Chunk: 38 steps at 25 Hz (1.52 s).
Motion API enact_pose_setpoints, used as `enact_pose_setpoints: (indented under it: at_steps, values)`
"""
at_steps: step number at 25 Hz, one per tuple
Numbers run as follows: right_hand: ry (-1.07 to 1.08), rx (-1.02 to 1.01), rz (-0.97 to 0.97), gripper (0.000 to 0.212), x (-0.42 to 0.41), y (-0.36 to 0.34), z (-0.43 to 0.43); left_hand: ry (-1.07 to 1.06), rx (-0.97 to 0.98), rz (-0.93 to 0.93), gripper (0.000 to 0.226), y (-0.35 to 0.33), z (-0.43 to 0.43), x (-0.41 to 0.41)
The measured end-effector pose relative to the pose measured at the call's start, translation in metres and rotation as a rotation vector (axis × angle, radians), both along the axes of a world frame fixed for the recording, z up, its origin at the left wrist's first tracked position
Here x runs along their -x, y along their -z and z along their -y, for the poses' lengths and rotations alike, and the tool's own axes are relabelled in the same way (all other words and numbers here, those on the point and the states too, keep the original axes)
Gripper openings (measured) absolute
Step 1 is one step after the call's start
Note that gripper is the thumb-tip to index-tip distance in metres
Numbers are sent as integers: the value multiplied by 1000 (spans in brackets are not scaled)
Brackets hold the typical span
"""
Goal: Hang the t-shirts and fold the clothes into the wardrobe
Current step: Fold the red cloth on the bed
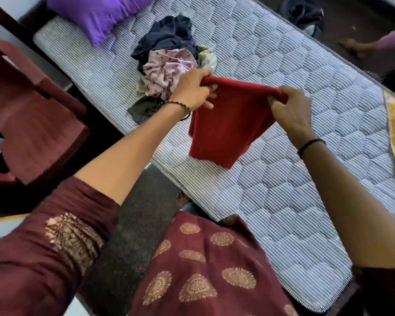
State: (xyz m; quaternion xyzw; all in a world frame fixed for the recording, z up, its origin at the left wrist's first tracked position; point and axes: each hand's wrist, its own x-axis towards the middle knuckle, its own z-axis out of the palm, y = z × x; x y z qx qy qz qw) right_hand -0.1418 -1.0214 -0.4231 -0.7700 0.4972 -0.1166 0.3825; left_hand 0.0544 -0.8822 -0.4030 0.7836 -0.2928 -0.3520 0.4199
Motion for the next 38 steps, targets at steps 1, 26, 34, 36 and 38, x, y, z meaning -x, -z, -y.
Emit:
enact_pose_setpoints:
  at_steps: [1,26,34,36,38]
  values:
    - [29,44,9,21,-1,-2,9,-8,23,2,15,-2,15,-2]
    - [-725,-500,-398,36,67,252,-91,490,-530,139,27,271,-145,33]
    - [-554,-372,-349,47,26,271,-58,577,-667,82,30,282,-137,20]
    - [-533,-352,-301,39,8,276,-44,565,-690,77,26,283,-124,13]
    - [-496,-325,-251,32,-9,281,-30,555,-701,68,24,282,-108,4]
